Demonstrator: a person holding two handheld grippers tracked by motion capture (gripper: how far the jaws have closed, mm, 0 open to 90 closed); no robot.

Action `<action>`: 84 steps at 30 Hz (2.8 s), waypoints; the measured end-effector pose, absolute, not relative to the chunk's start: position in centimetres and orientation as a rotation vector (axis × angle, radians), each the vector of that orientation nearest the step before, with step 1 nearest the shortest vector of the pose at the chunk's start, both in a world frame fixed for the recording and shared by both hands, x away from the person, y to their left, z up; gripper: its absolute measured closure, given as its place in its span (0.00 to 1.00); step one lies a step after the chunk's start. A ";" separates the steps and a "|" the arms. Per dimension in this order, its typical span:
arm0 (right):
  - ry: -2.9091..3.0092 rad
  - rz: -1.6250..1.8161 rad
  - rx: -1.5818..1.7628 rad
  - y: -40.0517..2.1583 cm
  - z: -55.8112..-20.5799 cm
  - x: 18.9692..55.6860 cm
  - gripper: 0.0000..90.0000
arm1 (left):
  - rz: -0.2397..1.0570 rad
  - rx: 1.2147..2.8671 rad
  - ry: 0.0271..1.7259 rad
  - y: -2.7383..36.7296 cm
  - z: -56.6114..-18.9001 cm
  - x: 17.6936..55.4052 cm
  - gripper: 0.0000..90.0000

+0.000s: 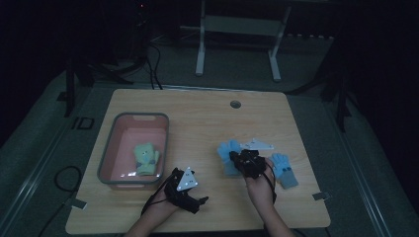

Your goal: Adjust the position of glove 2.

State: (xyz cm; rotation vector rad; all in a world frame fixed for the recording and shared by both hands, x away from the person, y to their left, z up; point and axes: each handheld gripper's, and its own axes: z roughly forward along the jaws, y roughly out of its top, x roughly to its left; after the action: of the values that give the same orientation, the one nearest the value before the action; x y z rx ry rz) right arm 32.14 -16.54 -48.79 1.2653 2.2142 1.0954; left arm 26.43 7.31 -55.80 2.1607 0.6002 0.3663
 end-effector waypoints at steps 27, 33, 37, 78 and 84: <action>2.281 0.989 1.327 -16.4 -54.0 32.9 0.63 | 0.361 2.158 0.601 7.6 -56.0 26.5 0.03; 2.295 0.999 1.282 -17.5 -52.6 33.1 0.53 | 0.361 2.163 0.597 7.6 -56.0 26.5 0.03; 2.310 1.003 1.261 -18.7 -52.1 33.4 0.53 | 0.359 2.164 0.597 7.6 -56.0 26.5 0.03; 2.333 0.948 1.232 -34.0 -51.3 34.2 0.66 | 0.346 2.171 0.599 7.5 -56.2 26.6 0.03; 2.354 0.874 1.261 -35.0 -53.3 34.3 0.66 | 0.345 2.170 0.600 7.5 -56.3 26.6 0.03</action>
State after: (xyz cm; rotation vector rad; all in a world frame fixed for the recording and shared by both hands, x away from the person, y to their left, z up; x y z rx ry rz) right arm 34.30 -35.03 -53.29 1.2605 2.3540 0.8737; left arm 26.57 7.53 -56.26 2.1704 0.6001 0.3452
